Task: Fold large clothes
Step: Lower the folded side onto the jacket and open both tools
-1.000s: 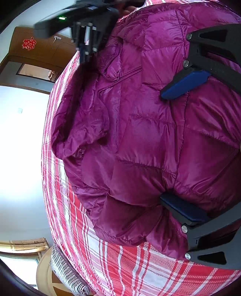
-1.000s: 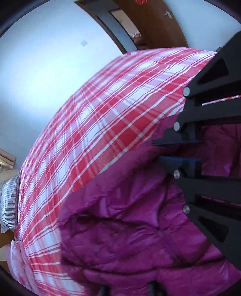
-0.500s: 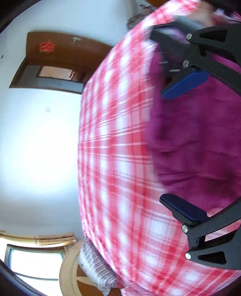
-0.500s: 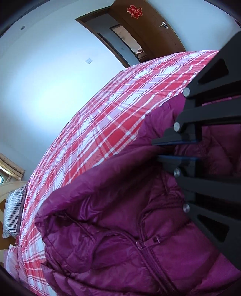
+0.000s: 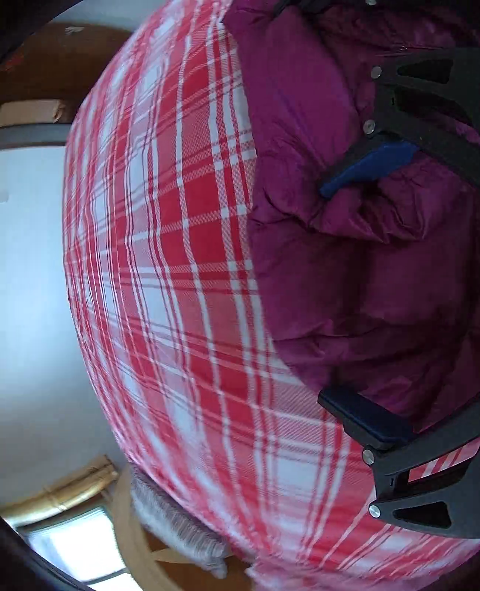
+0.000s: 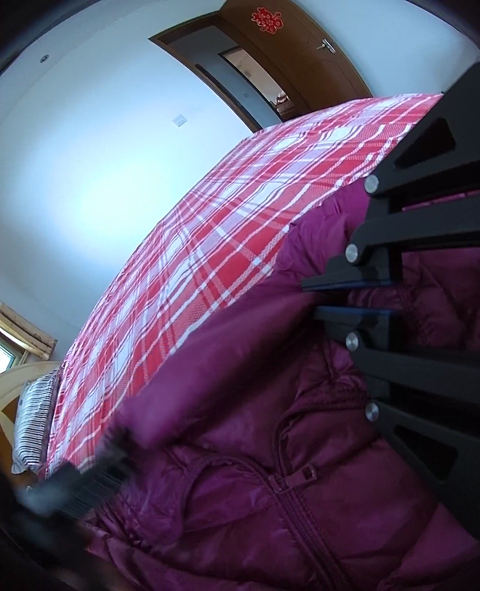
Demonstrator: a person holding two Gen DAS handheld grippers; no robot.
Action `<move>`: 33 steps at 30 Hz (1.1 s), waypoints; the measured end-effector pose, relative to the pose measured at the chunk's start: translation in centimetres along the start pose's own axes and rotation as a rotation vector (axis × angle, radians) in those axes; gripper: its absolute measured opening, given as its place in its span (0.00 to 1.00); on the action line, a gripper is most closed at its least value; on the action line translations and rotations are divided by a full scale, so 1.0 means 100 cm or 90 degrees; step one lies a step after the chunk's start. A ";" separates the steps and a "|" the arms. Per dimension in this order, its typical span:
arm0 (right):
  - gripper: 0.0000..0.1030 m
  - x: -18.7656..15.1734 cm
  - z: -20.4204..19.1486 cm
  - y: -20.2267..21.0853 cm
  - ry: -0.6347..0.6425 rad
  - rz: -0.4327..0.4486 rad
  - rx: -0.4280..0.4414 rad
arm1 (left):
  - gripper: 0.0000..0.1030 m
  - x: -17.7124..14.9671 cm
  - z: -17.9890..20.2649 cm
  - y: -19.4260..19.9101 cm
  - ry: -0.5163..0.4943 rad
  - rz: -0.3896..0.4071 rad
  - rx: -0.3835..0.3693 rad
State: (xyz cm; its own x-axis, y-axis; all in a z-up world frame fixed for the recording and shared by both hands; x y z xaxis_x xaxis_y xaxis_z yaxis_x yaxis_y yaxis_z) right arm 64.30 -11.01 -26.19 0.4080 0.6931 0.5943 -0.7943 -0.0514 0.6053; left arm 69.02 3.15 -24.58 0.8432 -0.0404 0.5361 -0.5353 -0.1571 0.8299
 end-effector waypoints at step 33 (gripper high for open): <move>0.40 -0.010 0.025 -0.010 -0.390 -0.099 0.177 | 0.99 -0.006 0.058 -0.002 0.033 -0.017 -0.136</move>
State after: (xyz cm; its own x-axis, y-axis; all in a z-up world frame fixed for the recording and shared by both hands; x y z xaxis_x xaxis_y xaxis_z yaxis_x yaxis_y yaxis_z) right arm 65.82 -13.52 -26.07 0.7533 0.1801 0.6325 -0.5947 -0.2243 0.7721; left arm 68.93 -2.51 -25.95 0.8560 0.0123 0.5168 -0.5166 0.0553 0.8544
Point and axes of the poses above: each gripper's, at about its wrist camera, not at the fingertips, and y roughly against the way its jaws point, z to its right, x to its top, the point moved 9 cm from there along -y, roughly the way its jaws point, and after that the axes turned 4 degrees about -z, right-handed, at the moved point
